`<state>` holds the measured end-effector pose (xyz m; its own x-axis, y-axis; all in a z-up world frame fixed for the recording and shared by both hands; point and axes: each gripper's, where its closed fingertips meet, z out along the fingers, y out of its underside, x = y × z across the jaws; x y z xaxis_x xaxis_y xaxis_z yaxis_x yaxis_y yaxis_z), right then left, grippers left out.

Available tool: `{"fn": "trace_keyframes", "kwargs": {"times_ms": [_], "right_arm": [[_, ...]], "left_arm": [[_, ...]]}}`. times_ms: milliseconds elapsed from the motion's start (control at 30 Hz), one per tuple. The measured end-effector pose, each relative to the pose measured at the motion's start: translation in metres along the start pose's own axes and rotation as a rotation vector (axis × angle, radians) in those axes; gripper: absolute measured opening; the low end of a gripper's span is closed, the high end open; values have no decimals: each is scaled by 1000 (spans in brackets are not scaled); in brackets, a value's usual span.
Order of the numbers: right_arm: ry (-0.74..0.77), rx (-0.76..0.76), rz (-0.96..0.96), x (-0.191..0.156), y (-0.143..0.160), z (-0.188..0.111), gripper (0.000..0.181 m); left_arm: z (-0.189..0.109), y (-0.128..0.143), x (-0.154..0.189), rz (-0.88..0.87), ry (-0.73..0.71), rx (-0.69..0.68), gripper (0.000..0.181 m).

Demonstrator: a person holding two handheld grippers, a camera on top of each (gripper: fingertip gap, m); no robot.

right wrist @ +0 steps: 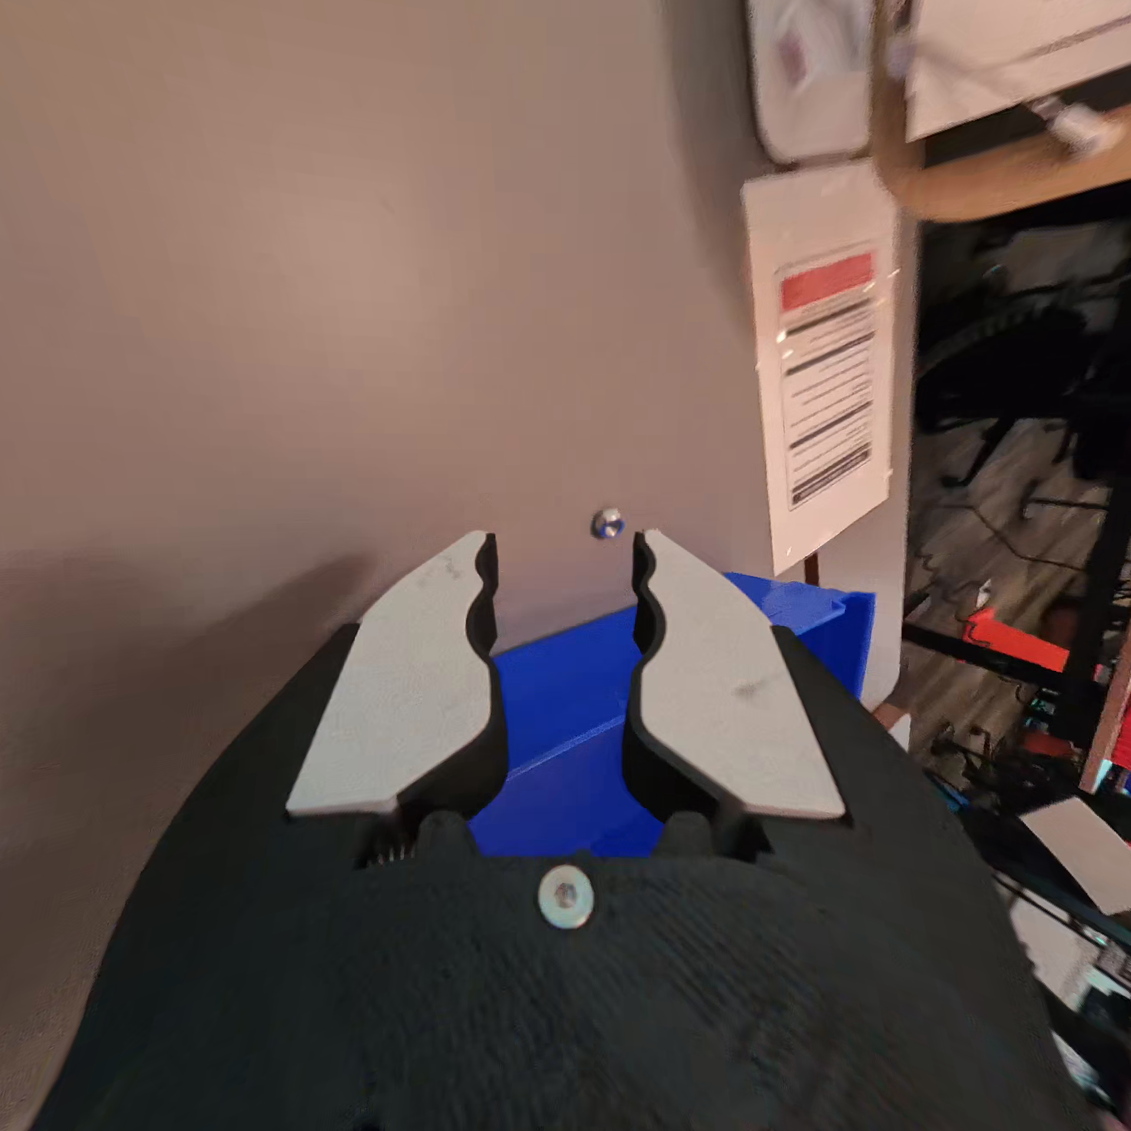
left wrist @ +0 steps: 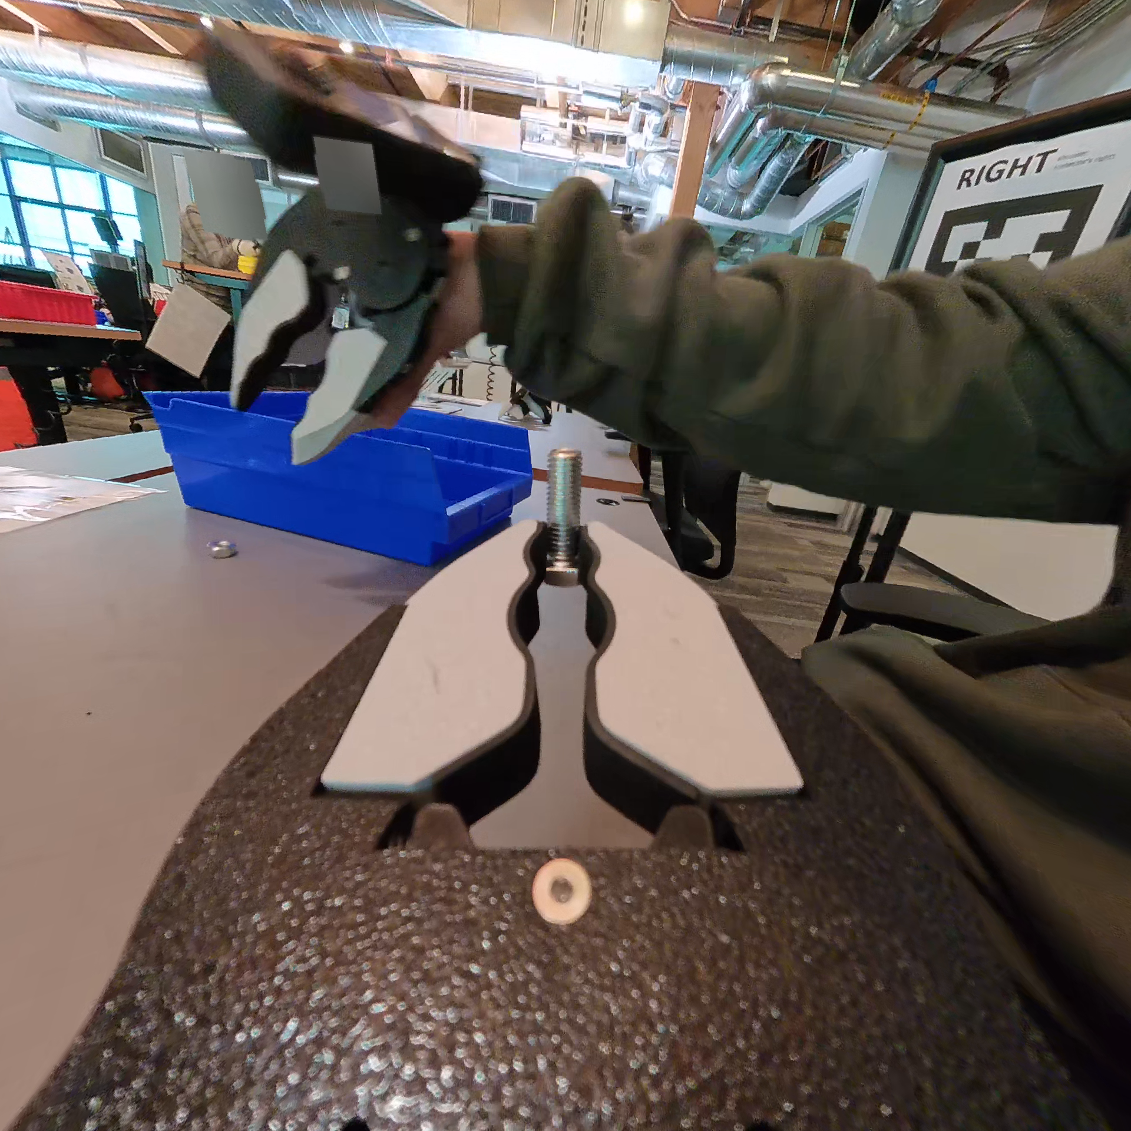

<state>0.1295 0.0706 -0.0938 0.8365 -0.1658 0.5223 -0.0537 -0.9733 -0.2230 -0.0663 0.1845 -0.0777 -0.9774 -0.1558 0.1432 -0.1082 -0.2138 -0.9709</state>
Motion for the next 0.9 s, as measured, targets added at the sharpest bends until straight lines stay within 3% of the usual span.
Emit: {"fn": "trace_keyframes", "kwargs": {"times_ms": [33, 233, 367, 633, 900], "right_arm": [[-39, -59, -22, 6, 4, 12, 44], [-163, -233, 14, 27, 21, 75, 40], [-219, -359, 24, 37, 44, 101, 35], [-319, -448, -206, 39, 67, 117, 34], [-355, -461, -210, 41, 77, 126, 28]], "left_arm": [[-1, -1, 0, -3, 1, 6, 9], [-8, -8, -3, -41, 16, 58, 9], [-11, -10, -4, -64, 41, 78, 9], [-15, -15, -6, -90, 80, 120, 9], [-15, -14, -4, -85, 96, 110, 9]]}}
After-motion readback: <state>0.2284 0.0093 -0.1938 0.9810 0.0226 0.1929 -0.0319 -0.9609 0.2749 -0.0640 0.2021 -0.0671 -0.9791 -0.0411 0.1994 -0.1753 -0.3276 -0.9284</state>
